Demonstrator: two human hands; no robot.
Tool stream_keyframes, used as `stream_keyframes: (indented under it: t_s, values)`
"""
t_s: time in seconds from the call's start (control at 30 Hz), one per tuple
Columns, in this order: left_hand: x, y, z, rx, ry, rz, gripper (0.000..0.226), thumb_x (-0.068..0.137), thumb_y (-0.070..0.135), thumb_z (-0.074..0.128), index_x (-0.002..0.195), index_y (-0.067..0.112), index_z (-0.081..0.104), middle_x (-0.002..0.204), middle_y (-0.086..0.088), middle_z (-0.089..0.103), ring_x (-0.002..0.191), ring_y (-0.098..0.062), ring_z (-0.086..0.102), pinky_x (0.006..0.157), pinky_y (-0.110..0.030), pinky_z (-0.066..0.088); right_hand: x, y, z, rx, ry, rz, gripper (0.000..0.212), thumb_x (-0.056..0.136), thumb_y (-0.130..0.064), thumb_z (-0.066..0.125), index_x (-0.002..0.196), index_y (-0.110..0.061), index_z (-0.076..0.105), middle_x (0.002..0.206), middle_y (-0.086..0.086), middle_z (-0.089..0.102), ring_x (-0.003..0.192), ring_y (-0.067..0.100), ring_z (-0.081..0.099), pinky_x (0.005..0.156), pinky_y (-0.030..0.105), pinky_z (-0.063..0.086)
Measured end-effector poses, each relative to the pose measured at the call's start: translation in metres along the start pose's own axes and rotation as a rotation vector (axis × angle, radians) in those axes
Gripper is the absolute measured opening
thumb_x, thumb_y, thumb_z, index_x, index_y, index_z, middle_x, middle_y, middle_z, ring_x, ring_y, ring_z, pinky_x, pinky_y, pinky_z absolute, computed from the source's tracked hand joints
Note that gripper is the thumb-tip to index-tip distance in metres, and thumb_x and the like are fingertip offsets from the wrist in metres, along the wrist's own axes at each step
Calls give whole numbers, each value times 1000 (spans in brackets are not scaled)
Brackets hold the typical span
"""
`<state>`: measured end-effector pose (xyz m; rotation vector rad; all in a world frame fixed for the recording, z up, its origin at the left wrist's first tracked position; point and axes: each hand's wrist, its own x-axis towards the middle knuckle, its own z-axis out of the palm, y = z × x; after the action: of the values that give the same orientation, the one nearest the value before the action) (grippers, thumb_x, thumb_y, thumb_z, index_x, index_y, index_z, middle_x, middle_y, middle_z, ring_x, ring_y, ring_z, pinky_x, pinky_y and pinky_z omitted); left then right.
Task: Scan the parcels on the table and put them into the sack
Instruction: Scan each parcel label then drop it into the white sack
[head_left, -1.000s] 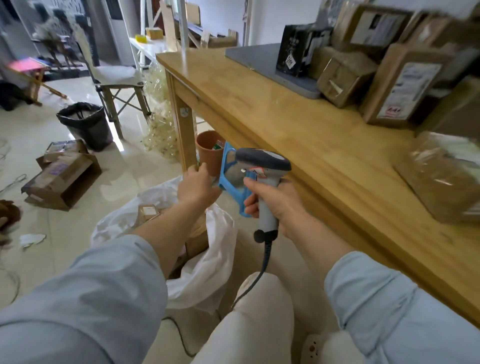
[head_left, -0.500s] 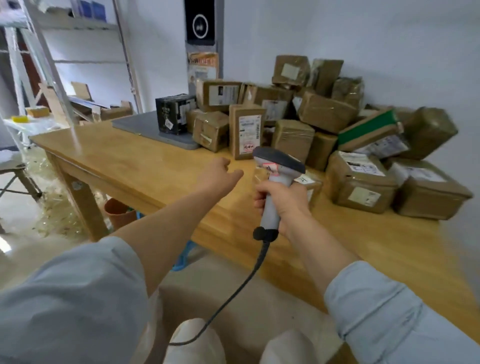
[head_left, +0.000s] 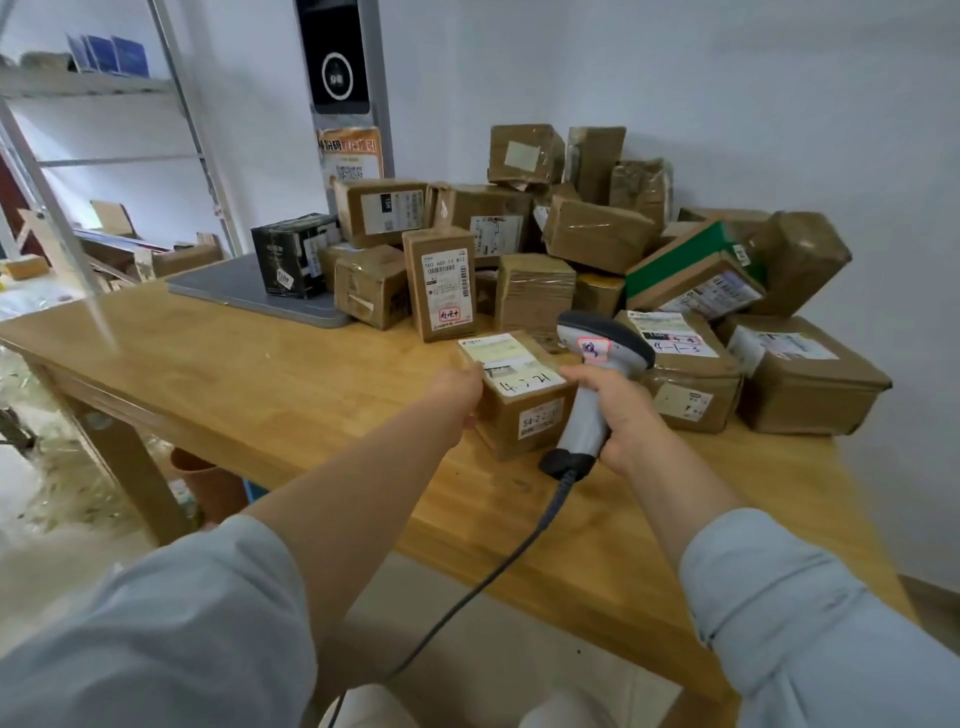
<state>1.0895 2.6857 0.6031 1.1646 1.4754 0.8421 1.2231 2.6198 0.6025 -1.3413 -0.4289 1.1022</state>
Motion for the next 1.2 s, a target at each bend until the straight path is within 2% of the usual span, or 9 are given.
stream_keyframes:
  t_s: [0.07,0.2,0.33,0.43,0.5,0.6,0.77,0.9,1.2]
  values:
    - [3,-2,-4,-10,22,-3,42,100,36,46,131,7,50,116,-11,56,106,-27,53,94,-35,49,-3,2,3,-8,-24,-17,47,73,-16,77,115,-5,58,87,10,66,71,24,64,59,33,51]
    - [5,-5,-18,-120,-15,-15,51,95,40,57,138,15,48,140,-10,47,127,-31,43,104,-44,41,-7,9,12,-22,-63,-28,25,79,-14,74,96,-10,56,78,8,60,67,21,57,63,35,51]
    - [1,-3,-39,-201,-136,-13,56,88,44,64,138,25,49,139,-16,46,127,-38,44,105,-55,38,-9,20,27,-45,-80,-25,41,76,-16,75,111,-6,56,82,9,63,69,22,59,61,35,52]
    - [2,-4,-60,-205,-199,4,48,87,35,68,132,32,54,119,-16,58,107,-31,57,84,-44,50,-9,26,36,-50,-89,-35,47,72,-20,78,113,-6,61,89,11,66,74,24,61,66,37,54]
    - [3,-6,-78,-179,-228,10,50,85,30,70,132,27,52,107,-15,61,98,-29,60,72,-38,52,-11,28,41,-55,-101,-43,46,71,-22,80,111,-9,62,92,12,67,77,26,61,70,38,55]
    - [5,-6,-108,-127,-237,29,54,83,22,71,130,6,49,110,-17,64,100,-29,63,79,-39,55,-17,29,52,-42,-134,-92,30,74,-22,80,99,-13,65,93,11,67,81,26,61,75,42,54]
    - [4,-4,-152,-126,-80,124,46,81,7,71,119,-1,45,110,-17,65,95,-25,65,67,-32,56,-42,29,84,-85,-245,-155,20,78,-29,78,88,-16,66,76,4,65,68,21,62,73,42,56]
    - [1,-7,-185,-110,13,164,43,82,6,69,122,0,53,104,-14,67,91,-23,66,69,-31,56,-74,25,111,-127,-416,-91,23,85,-31,72,81,-10,63,59,11,57,43,20,50,50,30,47]
    - [-11,-19,-242,-91,168,203,23,81,3,69,100,10,59,95,-9,66,84,-22,65,64,-28,53,-106,32,157,-186,-530,-134,20,84,-21,72,77,-8,59,52,6,52,39,16,42,43,23,39]
